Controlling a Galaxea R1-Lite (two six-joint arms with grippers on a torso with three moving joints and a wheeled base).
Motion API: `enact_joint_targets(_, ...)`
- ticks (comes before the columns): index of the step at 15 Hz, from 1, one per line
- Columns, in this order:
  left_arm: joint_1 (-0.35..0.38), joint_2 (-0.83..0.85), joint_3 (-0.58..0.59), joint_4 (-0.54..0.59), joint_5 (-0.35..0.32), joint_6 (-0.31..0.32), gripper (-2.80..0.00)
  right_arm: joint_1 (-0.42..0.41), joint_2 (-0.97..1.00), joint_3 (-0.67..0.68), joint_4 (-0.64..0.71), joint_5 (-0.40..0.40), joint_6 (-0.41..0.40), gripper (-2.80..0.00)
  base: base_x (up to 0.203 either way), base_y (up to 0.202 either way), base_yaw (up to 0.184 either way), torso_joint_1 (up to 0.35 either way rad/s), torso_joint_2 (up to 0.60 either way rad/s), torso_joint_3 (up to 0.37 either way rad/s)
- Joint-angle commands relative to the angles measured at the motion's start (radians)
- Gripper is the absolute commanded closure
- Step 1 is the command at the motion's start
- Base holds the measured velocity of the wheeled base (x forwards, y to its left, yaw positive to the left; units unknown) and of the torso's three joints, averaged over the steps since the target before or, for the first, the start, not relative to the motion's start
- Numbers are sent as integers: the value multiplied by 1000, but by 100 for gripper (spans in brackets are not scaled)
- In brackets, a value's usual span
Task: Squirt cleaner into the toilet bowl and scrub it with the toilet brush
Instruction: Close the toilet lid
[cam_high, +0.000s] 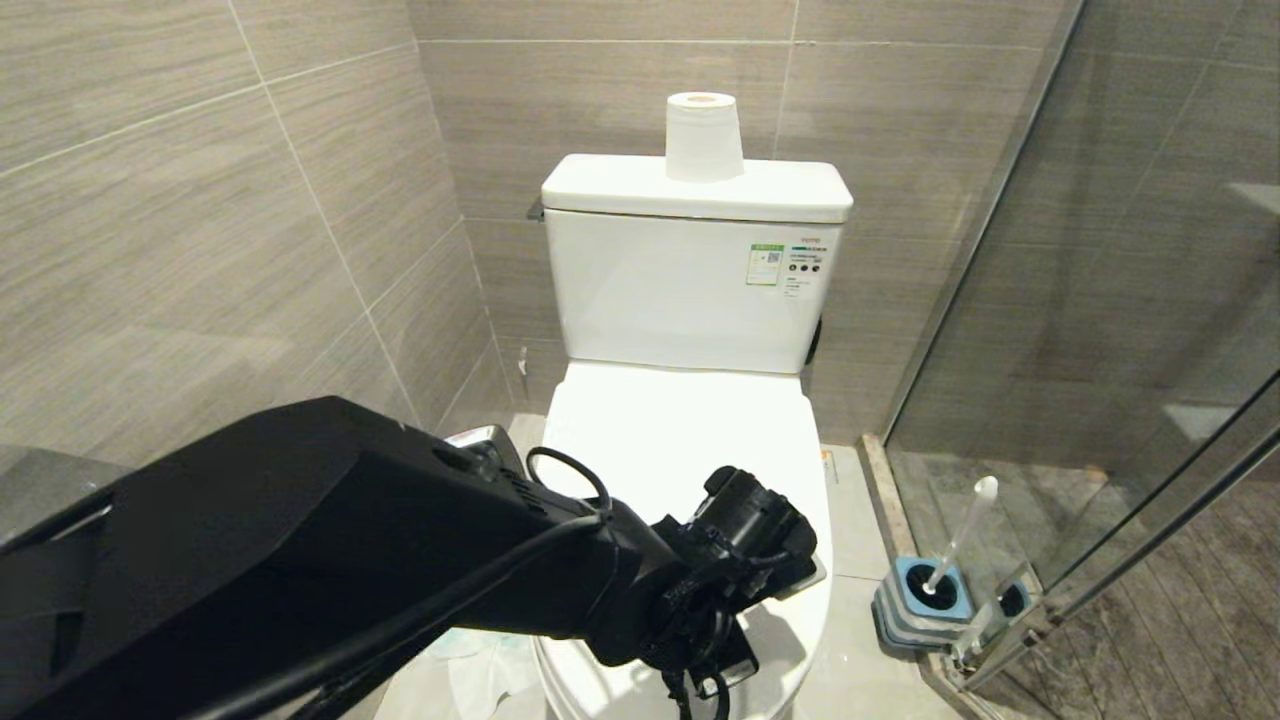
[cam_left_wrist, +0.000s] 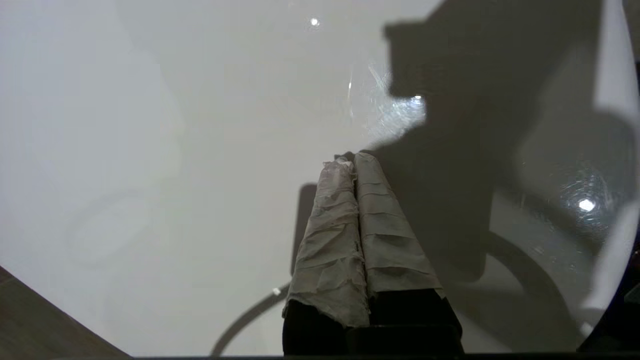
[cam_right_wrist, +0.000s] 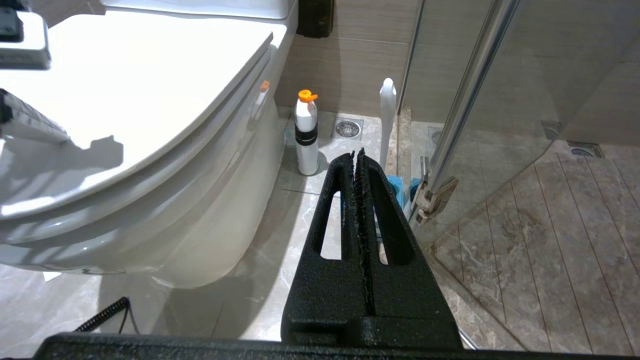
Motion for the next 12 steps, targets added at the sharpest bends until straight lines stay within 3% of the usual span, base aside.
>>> enact_joint_targets(1,-7,29,17,-20,8,-15,0,0,1,2,0,0,0,0,0,0,0,0,0,0)
enact_joint_targets(5,-32,78,19,-59,64,-118,0,0,1,0,0,0,0,0,0,0,0,0,0,0)
enact_joint_targets(12,-35,88,20,-83,70,-133,0,0,1,0,0,0,0,0,0,0,0,0,0,0)
